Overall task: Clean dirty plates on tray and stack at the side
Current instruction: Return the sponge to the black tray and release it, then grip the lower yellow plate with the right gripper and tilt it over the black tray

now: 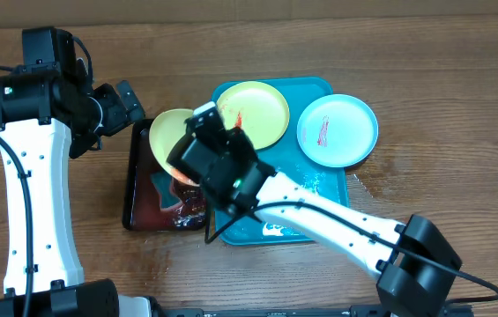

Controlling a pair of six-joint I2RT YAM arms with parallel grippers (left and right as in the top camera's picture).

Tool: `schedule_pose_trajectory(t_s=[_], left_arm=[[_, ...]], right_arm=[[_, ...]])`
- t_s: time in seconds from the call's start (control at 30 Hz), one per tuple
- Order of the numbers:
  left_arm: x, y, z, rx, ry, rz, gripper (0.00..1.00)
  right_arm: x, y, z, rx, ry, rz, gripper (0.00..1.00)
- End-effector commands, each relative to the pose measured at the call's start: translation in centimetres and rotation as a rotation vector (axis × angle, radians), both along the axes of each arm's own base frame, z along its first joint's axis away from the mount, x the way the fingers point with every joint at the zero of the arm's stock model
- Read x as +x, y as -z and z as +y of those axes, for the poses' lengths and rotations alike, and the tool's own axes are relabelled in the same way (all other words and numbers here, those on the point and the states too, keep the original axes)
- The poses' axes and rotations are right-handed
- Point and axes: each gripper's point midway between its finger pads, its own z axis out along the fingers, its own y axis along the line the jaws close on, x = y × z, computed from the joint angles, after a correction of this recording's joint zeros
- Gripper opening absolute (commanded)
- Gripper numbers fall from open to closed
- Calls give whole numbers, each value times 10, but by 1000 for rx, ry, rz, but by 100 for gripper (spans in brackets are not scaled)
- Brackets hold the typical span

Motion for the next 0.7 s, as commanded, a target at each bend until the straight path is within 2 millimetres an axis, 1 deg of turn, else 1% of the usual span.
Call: schedule_pose_trajectory(t_s=[0.0, 0.3, 0.67], left_arm=[[0, -12, 0, 1, 12, -39, 100], [0, -12, 0, 1, 12, -39, 100], [0, -12, 0, 0, 12, -39, 100]], right_arm=[[2, -30, -4, -4, 54, -115, 4], [-12, -48, -2, -64, 88, -235, 4], [-29, -53, 9, -81, 61, -268, 4]])
